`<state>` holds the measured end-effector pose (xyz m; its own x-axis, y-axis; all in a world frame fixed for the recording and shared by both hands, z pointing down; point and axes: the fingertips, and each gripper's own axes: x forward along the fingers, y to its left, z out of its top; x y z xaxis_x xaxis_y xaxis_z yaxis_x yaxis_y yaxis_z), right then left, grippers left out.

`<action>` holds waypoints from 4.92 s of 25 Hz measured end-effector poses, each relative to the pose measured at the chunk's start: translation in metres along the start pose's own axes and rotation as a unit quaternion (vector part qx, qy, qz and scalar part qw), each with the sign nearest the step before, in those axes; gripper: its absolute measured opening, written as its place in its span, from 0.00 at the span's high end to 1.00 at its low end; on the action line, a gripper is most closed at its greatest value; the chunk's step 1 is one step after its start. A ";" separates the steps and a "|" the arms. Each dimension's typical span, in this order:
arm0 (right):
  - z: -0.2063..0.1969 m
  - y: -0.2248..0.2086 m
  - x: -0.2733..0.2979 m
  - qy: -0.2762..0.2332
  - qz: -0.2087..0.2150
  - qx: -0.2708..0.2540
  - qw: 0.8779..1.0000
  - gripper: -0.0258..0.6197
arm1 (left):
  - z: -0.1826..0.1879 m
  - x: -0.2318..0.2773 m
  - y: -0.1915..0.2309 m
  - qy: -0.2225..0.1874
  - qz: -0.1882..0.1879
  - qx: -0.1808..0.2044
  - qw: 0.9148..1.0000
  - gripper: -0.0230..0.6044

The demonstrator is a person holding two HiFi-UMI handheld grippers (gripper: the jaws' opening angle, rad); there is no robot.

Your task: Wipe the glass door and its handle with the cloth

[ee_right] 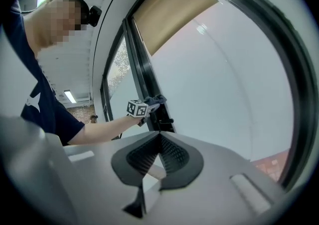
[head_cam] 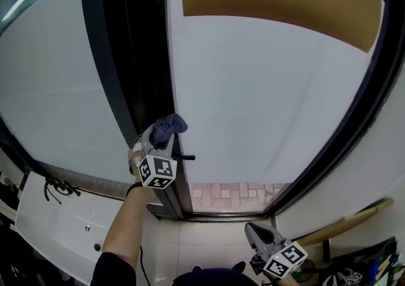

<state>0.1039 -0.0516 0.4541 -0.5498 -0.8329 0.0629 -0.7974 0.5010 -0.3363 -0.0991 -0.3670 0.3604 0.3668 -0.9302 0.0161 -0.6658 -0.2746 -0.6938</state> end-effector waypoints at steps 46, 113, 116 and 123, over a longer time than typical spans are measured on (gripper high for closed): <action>0.010 -0.037 -0.009 -0.002 -0.012 0.024 1.000 0.96 | 0.089 0.006 -0.050 -0.093 -0.022 0.017 0.995 0.69; -0.004 -0.075 -0.026 0.007 -0.027 0.120 0.992 0.96 | 0.133 0.069 -0.214 -0.076 -0.134 0.060 0.986 0.70; -0.010 -0.077 -0.029 0.011 -0.034 0.125 0.991 0.96 | 0.132 0.061 -0.204 -0.085 -0.144 0.059 0.984 0.69; -0.014 -0.068 -0.012 0.021 -0.024 0.123 0.992 0.96 | 0.089 0.016 -0.068 -0.069 -0.029 0.072 0.995 0.69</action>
<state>0.1612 -0.0719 0.4887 -0.5267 -0.8414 0.1207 -0.7408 0.3847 -0.5506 0.0099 -0.3415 0.3436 0.4945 -0.8686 -0.0326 -0.5446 -0.2803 -0.7905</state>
